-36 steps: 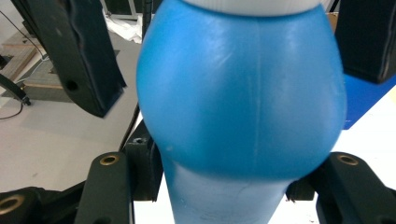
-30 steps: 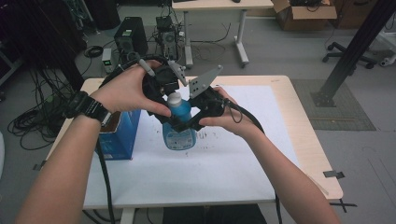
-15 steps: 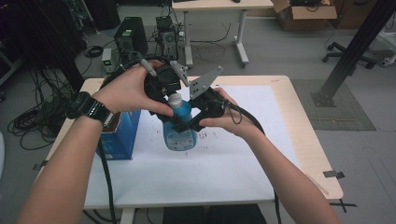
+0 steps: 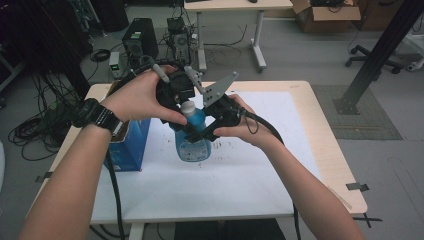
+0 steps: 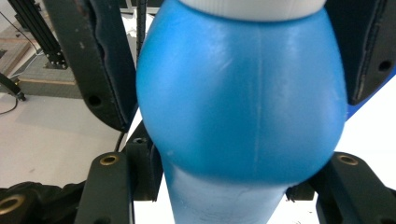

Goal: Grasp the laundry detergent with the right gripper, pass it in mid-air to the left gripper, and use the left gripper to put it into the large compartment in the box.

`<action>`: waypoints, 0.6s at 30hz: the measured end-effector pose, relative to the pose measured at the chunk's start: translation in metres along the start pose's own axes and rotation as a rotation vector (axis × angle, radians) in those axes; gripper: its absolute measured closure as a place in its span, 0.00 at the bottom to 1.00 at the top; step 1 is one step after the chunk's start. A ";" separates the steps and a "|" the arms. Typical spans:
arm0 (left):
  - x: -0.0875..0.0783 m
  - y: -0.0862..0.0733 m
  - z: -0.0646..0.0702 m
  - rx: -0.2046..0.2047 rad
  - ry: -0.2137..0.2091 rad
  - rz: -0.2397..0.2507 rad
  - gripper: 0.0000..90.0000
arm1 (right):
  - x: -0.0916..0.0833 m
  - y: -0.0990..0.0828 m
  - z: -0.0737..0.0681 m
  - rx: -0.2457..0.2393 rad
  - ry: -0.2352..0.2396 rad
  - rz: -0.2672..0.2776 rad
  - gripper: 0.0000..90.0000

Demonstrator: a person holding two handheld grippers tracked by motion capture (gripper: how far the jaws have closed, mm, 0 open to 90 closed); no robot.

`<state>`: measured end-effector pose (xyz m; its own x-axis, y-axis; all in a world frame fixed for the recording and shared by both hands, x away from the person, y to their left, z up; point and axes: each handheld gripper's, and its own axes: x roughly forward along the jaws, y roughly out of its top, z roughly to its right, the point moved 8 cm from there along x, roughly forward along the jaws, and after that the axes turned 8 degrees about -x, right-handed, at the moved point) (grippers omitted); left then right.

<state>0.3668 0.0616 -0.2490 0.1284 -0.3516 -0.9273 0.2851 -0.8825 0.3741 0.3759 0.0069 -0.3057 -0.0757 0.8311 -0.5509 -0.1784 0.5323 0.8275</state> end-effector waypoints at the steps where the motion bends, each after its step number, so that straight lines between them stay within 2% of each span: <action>1: 0.000 0.000 0.000 0.002 0.002 -0.003 0.30 | 0.000 0.000 0.000 0.000 0.000 0.000 0.48; 18: 0.002 0.001 0.000 0.015 0.018 -0.019 0.39 | -0.001 -0.002 0.000 0.005 -0.001 0.000 0.48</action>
<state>0.3674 0.0594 -0.2507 0.1402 -0.3294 -0.9337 0.2730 -0.8936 0.3563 0.3767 0.0050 -0.3071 -0.0747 0.8311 -0.5511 -0.1736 0.5333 0.8279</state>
